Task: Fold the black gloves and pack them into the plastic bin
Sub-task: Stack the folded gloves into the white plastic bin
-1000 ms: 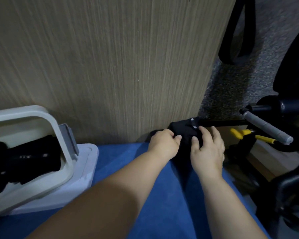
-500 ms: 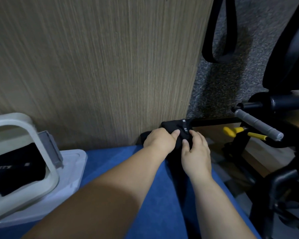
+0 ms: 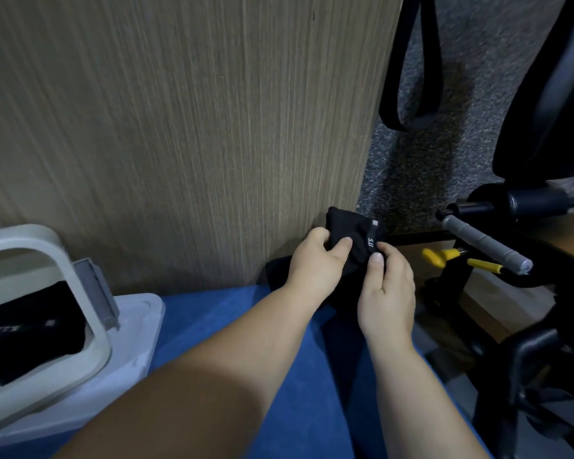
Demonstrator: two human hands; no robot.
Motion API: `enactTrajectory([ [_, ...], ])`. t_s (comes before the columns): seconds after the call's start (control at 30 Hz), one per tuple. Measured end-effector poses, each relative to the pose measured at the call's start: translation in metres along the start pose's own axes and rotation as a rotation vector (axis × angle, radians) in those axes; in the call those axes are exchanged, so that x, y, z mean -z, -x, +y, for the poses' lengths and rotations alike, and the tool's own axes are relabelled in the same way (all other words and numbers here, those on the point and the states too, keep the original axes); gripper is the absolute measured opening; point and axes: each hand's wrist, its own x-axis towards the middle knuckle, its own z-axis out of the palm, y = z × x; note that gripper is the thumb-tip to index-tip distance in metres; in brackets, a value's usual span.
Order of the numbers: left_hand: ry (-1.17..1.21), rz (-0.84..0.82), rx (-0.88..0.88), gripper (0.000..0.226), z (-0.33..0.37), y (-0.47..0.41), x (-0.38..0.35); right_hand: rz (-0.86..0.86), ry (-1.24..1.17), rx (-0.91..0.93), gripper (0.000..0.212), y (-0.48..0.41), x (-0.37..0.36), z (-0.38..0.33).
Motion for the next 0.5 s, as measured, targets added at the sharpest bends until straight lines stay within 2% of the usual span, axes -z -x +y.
enactTrajectory([
  [0.13, 0.196, 0.004, 0.029, 0.021, 0.005, 0.009, 0.013, 0.019, -0.153, 0.006, 0.055, 0.001, 0.004, -0.015],
  [0.27, 0.323, -0.041, 0.037, 0.015, 0.005, 0.024, 0.039, -0.027, -0.365, -0.158, 0.06, 0.0, 0.008, -0.032],
  [0.33, 0.321, -0.059, 0.045, 0.014, 0.001, 0.034, 0.054, -0.122, -0.55, -0.278, 0.055, 0.0, 0.009, -0.041],
  [0.4, 0.299, -0.091, 0.051, 0.011, -0.002, 0.046, 0.071, -0.289, -0.731, -0.396, 0.05, 0.002, 0.009, -0.05],
  [0.5, 0.27, -0.123, 0.068, 0.008, -0.007, 0.062, 0.098, -0.545, -0.745, -0.431, 0.05, 0.014, 0.007, -0.063],
])
